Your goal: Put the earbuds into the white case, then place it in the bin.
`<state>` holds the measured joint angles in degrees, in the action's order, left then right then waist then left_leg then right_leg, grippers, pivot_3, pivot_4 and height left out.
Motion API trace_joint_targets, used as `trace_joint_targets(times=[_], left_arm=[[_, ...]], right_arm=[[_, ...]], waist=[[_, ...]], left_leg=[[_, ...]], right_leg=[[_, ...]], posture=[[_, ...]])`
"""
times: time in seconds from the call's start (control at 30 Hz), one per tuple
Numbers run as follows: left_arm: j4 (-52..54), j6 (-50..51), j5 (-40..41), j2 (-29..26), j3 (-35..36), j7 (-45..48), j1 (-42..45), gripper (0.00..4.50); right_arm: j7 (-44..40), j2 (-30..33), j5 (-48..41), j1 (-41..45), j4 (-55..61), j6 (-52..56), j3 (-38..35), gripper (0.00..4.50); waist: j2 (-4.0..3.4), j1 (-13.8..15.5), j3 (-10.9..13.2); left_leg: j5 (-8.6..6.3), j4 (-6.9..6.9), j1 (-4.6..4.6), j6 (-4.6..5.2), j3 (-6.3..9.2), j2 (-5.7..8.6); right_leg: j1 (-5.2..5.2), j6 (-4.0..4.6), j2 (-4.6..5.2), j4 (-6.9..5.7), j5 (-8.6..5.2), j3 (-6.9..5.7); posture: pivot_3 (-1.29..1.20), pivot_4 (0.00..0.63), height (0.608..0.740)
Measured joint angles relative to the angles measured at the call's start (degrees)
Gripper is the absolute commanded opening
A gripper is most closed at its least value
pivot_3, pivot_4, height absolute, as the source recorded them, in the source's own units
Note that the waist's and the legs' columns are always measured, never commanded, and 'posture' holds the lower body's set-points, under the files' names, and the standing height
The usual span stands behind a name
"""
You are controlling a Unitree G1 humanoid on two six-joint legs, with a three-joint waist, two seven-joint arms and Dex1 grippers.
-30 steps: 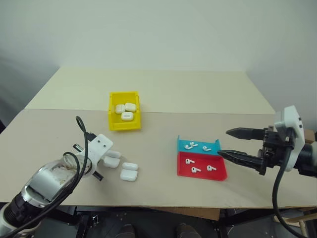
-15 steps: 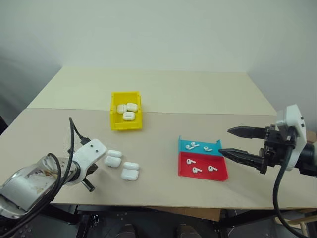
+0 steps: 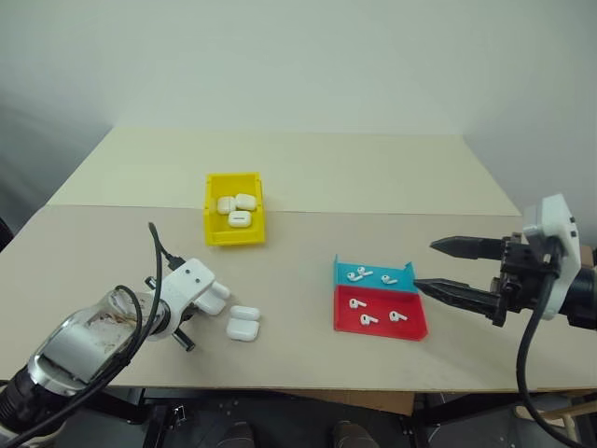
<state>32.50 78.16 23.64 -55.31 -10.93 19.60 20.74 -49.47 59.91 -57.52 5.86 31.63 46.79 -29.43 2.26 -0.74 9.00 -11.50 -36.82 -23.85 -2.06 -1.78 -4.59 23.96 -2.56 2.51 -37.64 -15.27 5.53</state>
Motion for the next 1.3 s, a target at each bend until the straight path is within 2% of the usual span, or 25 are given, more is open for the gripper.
trace_joint_targets(times=[0.23, 0.3, 0.4, 0.53, 0.63, 0.77, 0.87, 0.97, 1.13, 1.2, 1.3], left_arm=[[-3.07, -2.72, -3.22, 0.80, -0.81, 0.60, 1.40, 0.04], [-3.08, -6.36, -3.81, 0.23, -0.21, 2.02, -0.03, 0.04], [-2.21, -17.83, -5.61, -6.46, 1.27, 7.68, -6.00, 0.04], [-2.50, -27.22, -6.17, -12.89, 9.00, 15.23, -11.16, 0.04], [-3.25, -32.40, -5.43, -9.19, 18.65, 16.85, -12.77, 0.04], [-3.54, -38.13, -3.46, -2.00, 22.63, 17.76, -12.26, 0.94], [-7.42, -36.17, 3.12, -3.10, 23.36, 25.62, -8.30, 1.90], [-10.64, -33.52, 5.66, -7.14, 22.37, 30.99, -3.77, 2.91], [-14.81, -29.03, 5.55, -17.55, 12.91, 42.35, 5.56, 4.49], [-16.16, -28.23, 4.41, -20.38, 7.69, 47.20, 9.66, 4.49], [-19.67, -27.56, 2.20, -20.41, 1.94, 51.77, 15.64, 4.49]], right_arm=[[0.12, 0.00, -0.03, -0.20, 0.50, 0.00, -0.43, 4.50], [0.18, -0.02, -0.05, -0.20, 0.55, 0.00, -0.45, 4.50], [0.24, -0.08, -0.17, -0.30, 0.90, 0.00, -0.68, 4.50], [0.71, -1.15, -0.13, -0.43, 1.19, -0.03, -0.54, 4.50], [0.82, -2.66, 0.00, -0.36, 1.23, -0.30, 0.43, 4.50], [1.05, -4.27, 0.33, -0.01, 1.29, -0.94, 2.43, 4.50], [1.32, -5.06, 0.69, 0.23, 1.42, -1.43, 3.66, 4.50], [1.50, -6.03, 0.95, 0.22, 1.70, -1.88, 4.10, 4.50], [2.11, -7.83, 1.86, -0.03, 2.51, -3.18, 5.19, 4.50], [2.39, -9.20, 2.34, -0.27, 2.85, -3.96, 6.08, 4.50], [3.50, -10.85, 2.92, -0.43, 3.57, -4.96, 6.78, 4.50]], waist=[[0.00, -0.05, 0.00], [0.00, -0.08, 0.00], [0.01, -0.42, 0.01], [0.01, -0.06, 0.01], [-0.02, 0.32, -0.01], [0.00, 0.33, -0.01], [0.01, 0.13, -0.01], [0.01, 0.01, -0.01], [0.01, -0.24, -0.01], [0.00, -0.25, -0.01], [0.00, -0.07, -0.01]], left_leg=[[0.00, 0.00, 0.00, 0.00, 0.00, 0.00], [0.00, 0.00, 0.00, 0.00, 0.00, 0.00], [0.00, 0.05, -0.04, 0.00, -0.01, -0.03], [0.00, 0.04, -0.02, 0.00, -0.03, -0.03], [0.00, 0.02, -0.02, 0.00, -0.08, -0.02], [0.00, 0.02, -0.03, 0.00, -0.07, -0.03], [0.00, 0.02, -0.03, 0.00, -0.05, -0.03], [0.00, 0.02, -0.03, 0.00, -0.05, -0.03], [-0.01, 0.05, -0.03, 0.01, -0.06, -0.04], [-0.01, 0.06, -0.04, 0.01, -0.07, -0.03], [-0.01, 0.04, -0.04, 0.01, -0.06, -0.03]], right_leg=[[0.00, 0.00, 0.00, 0.00, 0.00, 0.00], [0.01, 0.00, 0.00, 0.00, 0.00, 0.00], [0.09, 0.02, 0.00, -0.01, -0.01, 0.01], [0.06, 0.03, 0.02, 0.01, -0.01, -0.01], [0.04, 0.02, 0.05, 0.02, -0.01, -0.02], [0.04, 0.02, 0.02, 0.01, -0.01, -0.01], [0.07, 0.02, 0.00, -0.03, -0.01, -0.02], [0.06, 0.01, 0.00, -0.01, -0.01, -0.01], [0.09, -0.01, -0.02, -0.02, -0.03, -0.01], [0.11, 0.00, -0.02, -0.03, -0.04, 0.00], [0.11, 0.00, -0.04, -0.06, -0.04, -0.01]], posture=[[0.00, 0.150, 0.740], [0.00, 0.150, 0.740], [0.00, 0.150, 0.740], [0.00, 0.150, 0.740], [0.00, 0.150, 0.740], [0.00, 0.150, 0.740], [0.00, 0.150, 0.740], [0.00, 0.150, 0.740], [0.00, 0.150, 0.740], [0.00, 0.150, 0.740], [0.00, 0.150, 0.740]])
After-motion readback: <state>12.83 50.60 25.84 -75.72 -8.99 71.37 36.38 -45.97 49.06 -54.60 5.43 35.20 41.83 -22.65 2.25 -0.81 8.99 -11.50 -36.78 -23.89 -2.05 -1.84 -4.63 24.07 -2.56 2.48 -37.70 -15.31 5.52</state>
